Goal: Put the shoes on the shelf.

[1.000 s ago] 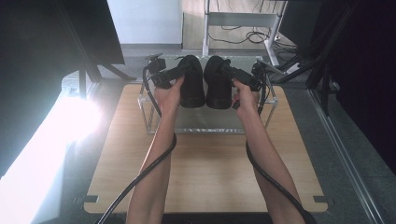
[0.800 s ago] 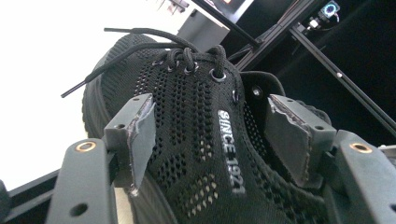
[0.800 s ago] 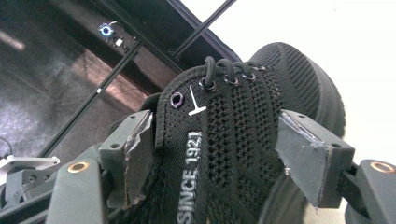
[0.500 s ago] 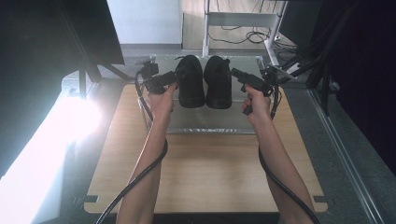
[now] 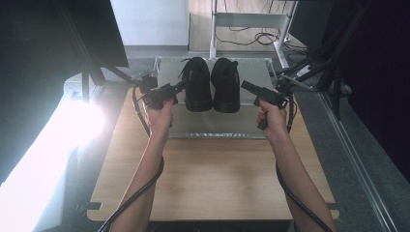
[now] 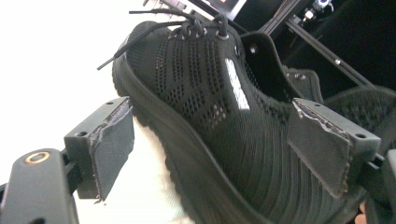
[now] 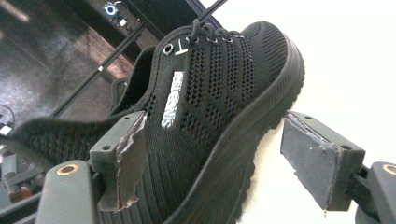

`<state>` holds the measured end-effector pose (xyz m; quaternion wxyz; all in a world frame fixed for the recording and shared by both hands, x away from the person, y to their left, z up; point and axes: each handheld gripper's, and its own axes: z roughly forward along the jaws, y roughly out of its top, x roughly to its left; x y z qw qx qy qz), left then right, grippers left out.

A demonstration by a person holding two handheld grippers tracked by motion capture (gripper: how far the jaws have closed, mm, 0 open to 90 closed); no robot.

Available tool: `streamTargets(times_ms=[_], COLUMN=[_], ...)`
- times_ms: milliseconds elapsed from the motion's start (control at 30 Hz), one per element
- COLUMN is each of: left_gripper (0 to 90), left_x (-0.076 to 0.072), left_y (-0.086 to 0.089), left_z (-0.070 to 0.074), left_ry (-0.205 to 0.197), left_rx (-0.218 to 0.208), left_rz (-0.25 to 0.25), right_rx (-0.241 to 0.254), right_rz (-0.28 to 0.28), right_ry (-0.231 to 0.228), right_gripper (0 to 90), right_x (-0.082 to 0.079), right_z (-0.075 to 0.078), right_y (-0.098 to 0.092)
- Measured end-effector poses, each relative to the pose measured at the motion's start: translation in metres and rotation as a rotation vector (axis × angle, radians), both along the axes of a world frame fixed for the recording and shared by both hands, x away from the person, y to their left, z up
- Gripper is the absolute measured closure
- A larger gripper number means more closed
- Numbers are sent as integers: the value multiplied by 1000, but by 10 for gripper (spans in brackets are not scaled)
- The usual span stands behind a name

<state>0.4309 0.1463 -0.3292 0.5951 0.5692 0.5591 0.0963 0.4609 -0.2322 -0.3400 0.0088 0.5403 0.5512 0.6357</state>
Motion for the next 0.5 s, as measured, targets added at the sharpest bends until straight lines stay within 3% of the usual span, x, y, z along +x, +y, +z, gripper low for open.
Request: streamTargets(times_ms=[200, 233, 267, 300, 467, 500], left_gripper=[131, 123, 116, 110, 60, 46], left_x=[-10, -15, -15, -20, -31, -37], left_y=[-1, -1, -1, -1, -2, -3], left_z=[-5, -8, -8, -10, -15, -18], left_ry=[-10, -19, -19, -26, -40, -44], left_rx=[38, 53, 53, 65, 100, 127], left_rz=[-19, -28, -28, -34, -56, -71], right_rx=[-64, -97, -97, -145, -226, -243], right_rz=[29, 40, 40, 40, 58, 63], right_ry=[-34, -42, -42, -45, -80, -87], right_gripper=[251, 244, 244, 230, 185, 172], right_x=[-9, -13, -13, -17, -30, -33], right_z=[-1, -1, -1, -2, -6, -7], right_y=[-1, -1, -1, -1, -1, -2])
